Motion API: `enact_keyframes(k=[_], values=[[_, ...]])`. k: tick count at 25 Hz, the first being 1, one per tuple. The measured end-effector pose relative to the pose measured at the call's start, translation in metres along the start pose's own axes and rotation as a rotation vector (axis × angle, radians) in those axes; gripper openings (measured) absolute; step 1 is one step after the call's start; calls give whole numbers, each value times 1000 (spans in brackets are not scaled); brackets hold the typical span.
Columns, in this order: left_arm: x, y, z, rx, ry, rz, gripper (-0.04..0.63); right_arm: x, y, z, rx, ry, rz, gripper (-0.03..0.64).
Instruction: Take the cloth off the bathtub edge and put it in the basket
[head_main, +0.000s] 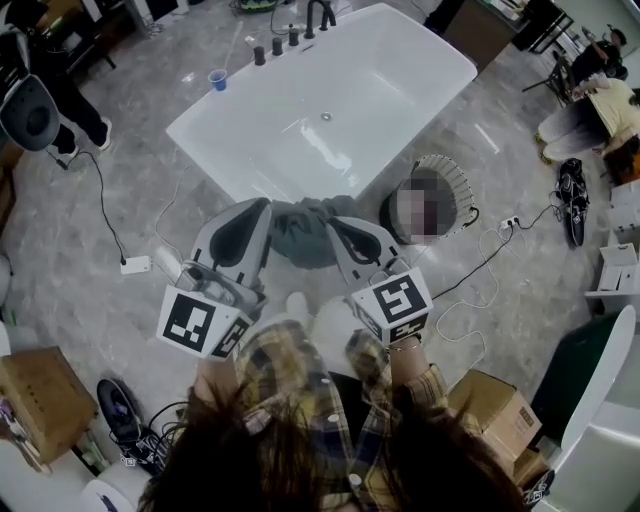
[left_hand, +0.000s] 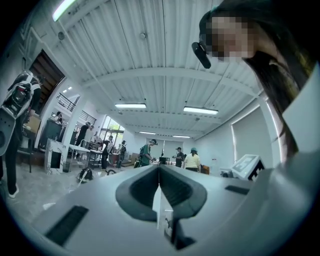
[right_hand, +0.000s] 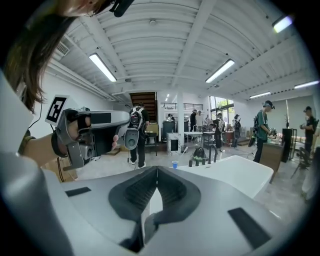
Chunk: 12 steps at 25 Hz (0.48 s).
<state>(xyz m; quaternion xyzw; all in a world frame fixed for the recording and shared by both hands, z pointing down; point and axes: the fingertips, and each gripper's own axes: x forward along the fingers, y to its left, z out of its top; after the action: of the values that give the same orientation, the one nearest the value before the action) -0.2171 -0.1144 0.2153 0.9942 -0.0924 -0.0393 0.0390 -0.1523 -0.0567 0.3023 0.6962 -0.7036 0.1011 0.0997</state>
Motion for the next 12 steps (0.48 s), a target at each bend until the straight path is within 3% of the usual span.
enact_keyframes(k=[7,12], values=[[18,10,-5,-15,7,-8,18,10,-18,-5,8,29,-17,15],[34,20,-12,-14,13,31,18,26,-38,-9,6,41,20,15]])
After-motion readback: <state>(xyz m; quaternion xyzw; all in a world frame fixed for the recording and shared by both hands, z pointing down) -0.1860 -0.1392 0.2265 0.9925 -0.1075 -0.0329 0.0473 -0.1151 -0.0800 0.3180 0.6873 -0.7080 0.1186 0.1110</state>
